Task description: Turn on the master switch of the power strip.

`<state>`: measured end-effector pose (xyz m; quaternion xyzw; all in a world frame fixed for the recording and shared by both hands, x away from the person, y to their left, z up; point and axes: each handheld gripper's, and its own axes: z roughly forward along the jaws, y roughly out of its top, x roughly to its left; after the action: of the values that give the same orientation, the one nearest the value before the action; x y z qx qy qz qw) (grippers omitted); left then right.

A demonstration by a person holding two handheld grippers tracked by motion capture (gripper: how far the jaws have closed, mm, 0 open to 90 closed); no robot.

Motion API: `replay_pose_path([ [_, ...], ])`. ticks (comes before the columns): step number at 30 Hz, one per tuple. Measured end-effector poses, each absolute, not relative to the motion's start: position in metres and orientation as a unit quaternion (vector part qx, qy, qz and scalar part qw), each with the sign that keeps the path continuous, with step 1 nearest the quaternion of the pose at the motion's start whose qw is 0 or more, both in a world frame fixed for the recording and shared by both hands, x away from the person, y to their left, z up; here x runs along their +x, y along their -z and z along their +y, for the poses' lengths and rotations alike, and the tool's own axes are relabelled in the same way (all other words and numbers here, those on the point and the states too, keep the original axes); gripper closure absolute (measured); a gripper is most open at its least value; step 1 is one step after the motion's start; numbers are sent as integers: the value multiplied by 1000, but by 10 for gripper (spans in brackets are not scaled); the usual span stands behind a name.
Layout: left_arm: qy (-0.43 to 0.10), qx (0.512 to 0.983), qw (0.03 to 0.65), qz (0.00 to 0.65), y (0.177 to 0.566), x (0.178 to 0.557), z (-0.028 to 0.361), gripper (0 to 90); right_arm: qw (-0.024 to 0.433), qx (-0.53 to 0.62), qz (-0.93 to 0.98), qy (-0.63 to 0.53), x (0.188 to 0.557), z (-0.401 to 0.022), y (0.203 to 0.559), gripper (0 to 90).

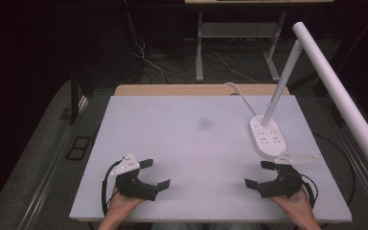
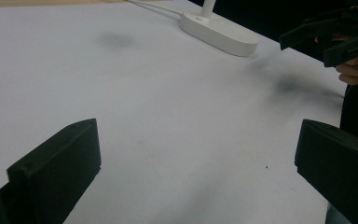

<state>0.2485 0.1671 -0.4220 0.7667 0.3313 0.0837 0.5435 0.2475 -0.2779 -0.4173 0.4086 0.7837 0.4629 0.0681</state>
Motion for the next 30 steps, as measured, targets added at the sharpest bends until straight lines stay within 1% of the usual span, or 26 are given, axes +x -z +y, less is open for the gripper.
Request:
replay_pose_path([
  [30,-85,762,544,342,423,249,171,0,59,413,788,-452,249,-277,419,0],
])
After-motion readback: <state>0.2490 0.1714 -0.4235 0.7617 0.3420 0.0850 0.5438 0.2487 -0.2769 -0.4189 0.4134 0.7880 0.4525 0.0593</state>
